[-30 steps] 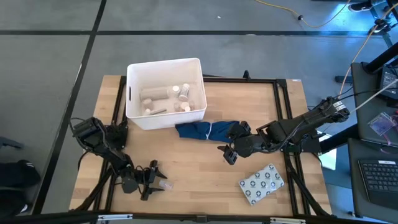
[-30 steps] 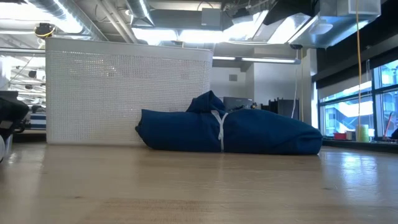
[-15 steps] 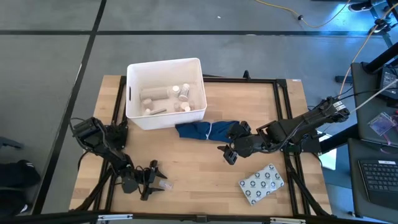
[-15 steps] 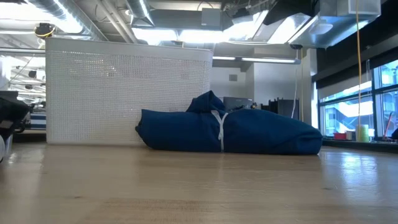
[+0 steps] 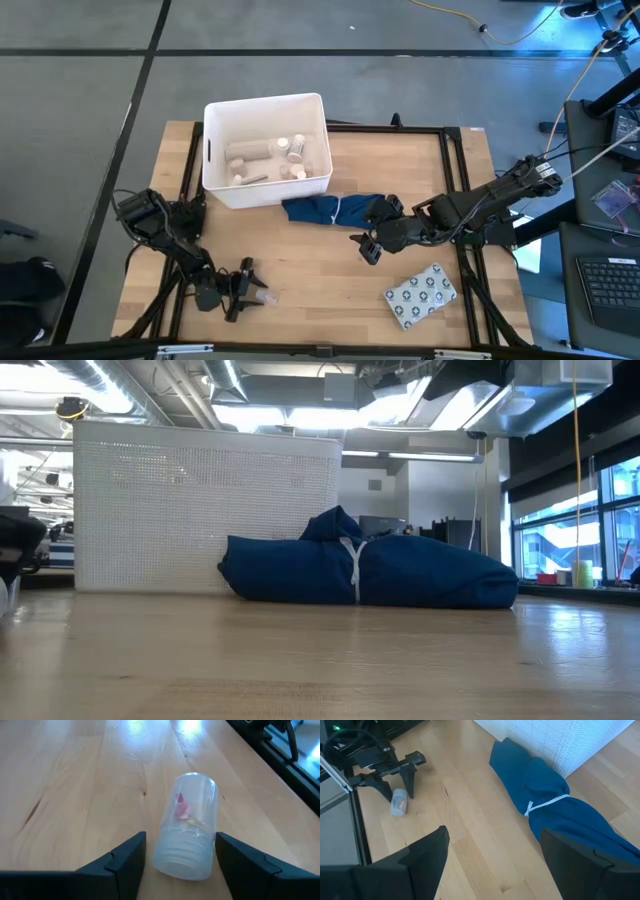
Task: Pick & place medical supplies in basket/bin
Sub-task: Put the transparent pill bottle into the white container
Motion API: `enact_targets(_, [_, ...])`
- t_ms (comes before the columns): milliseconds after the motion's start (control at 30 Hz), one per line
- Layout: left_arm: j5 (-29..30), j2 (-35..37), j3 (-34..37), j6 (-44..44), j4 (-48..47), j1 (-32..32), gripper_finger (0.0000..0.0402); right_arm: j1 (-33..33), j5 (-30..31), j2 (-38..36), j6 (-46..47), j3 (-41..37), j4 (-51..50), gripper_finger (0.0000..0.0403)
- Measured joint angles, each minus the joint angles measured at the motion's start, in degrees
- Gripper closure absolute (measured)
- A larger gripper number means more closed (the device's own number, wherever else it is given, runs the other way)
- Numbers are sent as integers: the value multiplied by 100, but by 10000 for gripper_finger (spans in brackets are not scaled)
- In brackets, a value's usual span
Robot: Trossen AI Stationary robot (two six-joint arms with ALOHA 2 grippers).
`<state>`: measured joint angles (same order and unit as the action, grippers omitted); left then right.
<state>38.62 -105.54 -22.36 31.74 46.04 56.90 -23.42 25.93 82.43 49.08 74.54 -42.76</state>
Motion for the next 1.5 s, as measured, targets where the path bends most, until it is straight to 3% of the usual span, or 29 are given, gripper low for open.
enact_targets(467, [-277, 346, 7, 119, -175, 8, 260, 0, 6, 0, -9, 0, 0, 93])
enact_targets(700, [-14, 1212, 7, 876, -107, -295, 260, 0, 44, 0, -14, 0, 1, 93])
enact_targets(933, [481, 2479, 5, 1410, -87, -983, 258, 0, 385, 2, -26, 0, 2, 93])
enact_targets(1067, [286, 3268, -97, 1003, -85, -1558, 257, 0, 450, 2, -26, 0, 20, 93])
enact_targets(1200, [-305, 3940, -521, -54, -147, -2126, 258, 0, 452, 2, -172, 0, 22, 93])
enact_targets(1333, [-787, 4513, -1243, -533, -1328, -2787, 262, 0, 463, 2, -479, 0, 22, 93])
enact_targets(1500, [-932, 4894, -2709, -303, -4894, -3794, 263, 75, 466, 2, -1442, 0, 22, 93])
